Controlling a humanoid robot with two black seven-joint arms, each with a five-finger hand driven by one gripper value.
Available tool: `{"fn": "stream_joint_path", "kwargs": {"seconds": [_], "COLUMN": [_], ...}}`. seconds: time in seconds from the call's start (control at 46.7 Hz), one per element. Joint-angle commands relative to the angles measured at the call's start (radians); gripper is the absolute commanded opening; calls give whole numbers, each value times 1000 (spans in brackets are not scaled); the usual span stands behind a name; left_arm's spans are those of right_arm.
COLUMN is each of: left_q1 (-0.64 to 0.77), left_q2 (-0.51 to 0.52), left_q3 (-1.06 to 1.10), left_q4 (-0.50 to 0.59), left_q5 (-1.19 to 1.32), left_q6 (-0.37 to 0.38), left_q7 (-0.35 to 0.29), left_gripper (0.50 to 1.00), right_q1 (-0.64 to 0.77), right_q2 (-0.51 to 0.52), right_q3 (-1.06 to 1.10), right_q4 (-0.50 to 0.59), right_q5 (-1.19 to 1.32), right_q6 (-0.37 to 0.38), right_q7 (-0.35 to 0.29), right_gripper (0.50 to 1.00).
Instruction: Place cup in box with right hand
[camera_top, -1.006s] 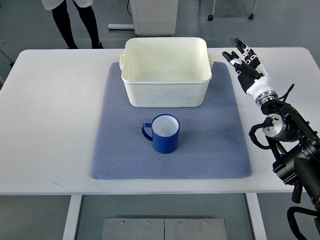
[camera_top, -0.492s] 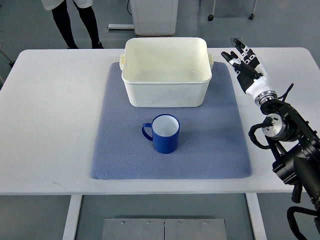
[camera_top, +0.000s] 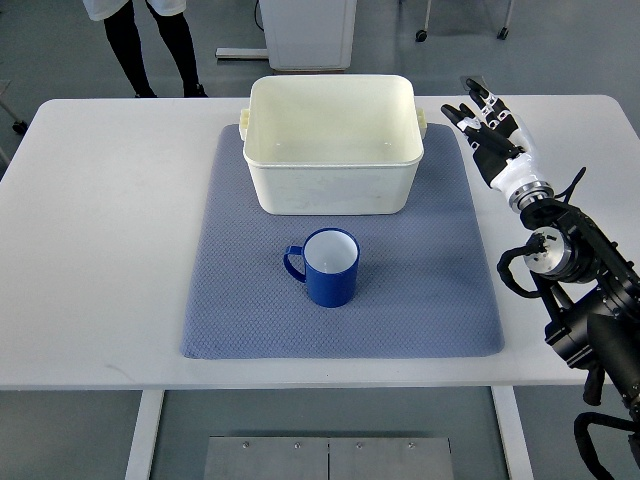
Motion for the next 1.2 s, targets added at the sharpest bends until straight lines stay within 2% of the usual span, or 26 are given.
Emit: {"fn": "stream_joint_path", "kwargs": {"seconds": [0.0, 1.177], "left_q1": [0, -1], "left_q2": [0, 0], "left_q3": [0, 0], "left_q4": [0, 0], "left_q5": [0, 0], "left_q6": [0, 0], "left_q7": [0, 0], "left_gripper": [1000, 1000], "right_q1": [7, 9], "right_q2": [0, 0], "right_q3": [0, -86], "right_q4": [-1, -13], "right_q5": [0, 64], "right_q6": [7, 9], "right_q7": [0, 8], "right_gripper": [1000, 1000]}}
